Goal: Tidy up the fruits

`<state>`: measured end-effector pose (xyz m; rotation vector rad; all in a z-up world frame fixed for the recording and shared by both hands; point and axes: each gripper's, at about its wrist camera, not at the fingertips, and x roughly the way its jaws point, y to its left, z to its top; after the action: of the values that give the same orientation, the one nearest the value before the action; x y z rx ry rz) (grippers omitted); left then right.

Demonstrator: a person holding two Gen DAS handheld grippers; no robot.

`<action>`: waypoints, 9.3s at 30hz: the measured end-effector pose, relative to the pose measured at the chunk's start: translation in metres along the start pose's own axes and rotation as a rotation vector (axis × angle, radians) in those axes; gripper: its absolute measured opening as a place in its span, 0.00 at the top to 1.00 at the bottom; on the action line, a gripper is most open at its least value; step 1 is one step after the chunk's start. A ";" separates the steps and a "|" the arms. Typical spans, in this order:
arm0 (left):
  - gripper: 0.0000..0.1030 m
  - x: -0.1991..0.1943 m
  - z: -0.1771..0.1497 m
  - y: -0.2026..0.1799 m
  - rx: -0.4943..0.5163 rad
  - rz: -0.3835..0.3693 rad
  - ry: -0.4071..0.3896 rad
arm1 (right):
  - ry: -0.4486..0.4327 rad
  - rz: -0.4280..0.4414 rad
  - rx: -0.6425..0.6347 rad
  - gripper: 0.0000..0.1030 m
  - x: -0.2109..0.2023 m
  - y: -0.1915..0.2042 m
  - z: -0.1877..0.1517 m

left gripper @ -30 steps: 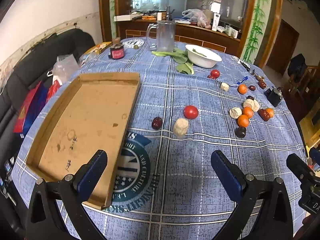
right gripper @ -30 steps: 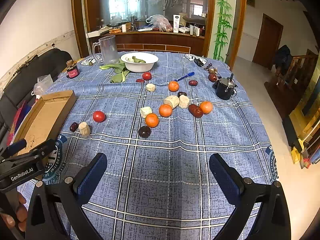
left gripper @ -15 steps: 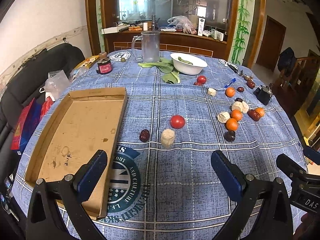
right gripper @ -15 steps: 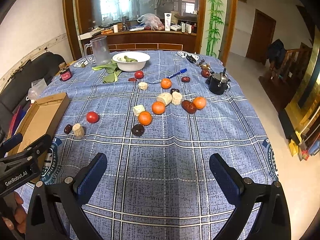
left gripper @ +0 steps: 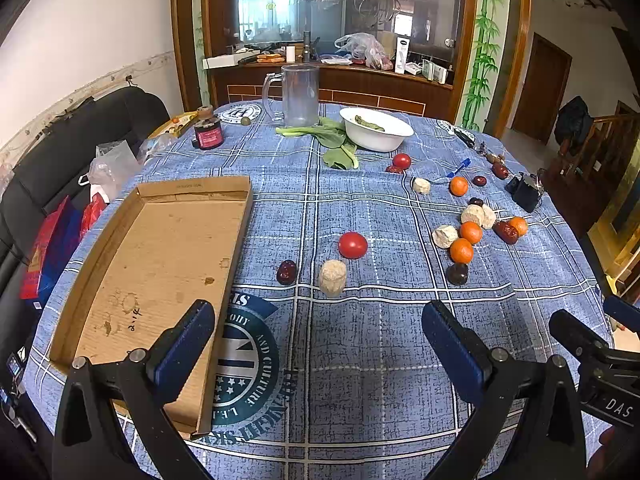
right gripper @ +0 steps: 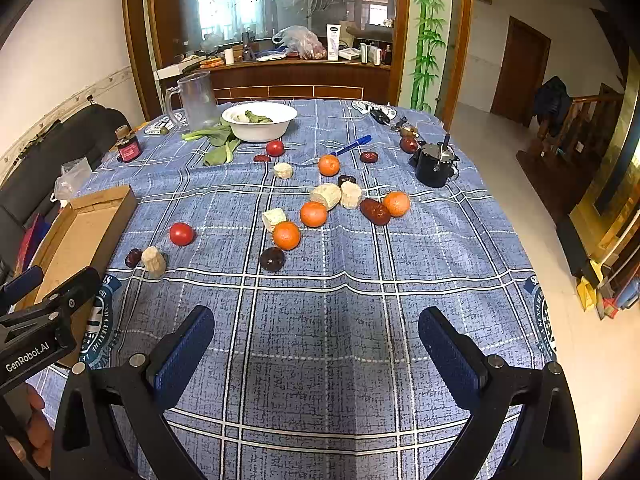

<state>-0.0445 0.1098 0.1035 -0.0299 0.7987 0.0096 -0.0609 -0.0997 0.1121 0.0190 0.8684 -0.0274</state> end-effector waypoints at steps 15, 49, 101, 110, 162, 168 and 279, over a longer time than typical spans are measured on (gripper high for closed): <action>0.00 -0.001 -0.001 0.001 -0.007 0.006 0.002 | 0.015 0.002 0.001 0.00 0.005 -0.002 -0.002; 0.00 0.023 0.006 0.022 -0.003 0.033 0.081 | 0.066 0.051 -0.074 0.00 0.053 -0.006 0.012; 0.70 0.143 0.023 0.002 -0.032 -0.237 0.348 | 0.183 0.288 -0.091 0.75 0.145 -0.017 0.027; 0.61 0.148 0.025 -0.012 0.029 -0.207 0.309 | 0.185 0.216 -0.150 0.74 0.153 -0.007 0.032; 0.73 0.004 -0.014 0.135 -0.232 -0.114 0.111 | 0.038 0.397 -0.363 0.74 0.046 0.124 0.026; 0.73 0.000 -0.023 0.180 -0.287 -0.050 0.109 | 0.024 0.467 -0.432 0.74 0.043 0.177 0.031; 0.31 0.092 0.005 -0.089 0.149 -0.036 0.281 | 0.139 0.298 -0.203 0.38 0.188 -0.123 0.091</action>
<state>0.0249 0.0209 0.0432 0.0973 1.0782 -0.0901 0.1264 -0.2281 0.0269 -0.0405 0.9962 0.3446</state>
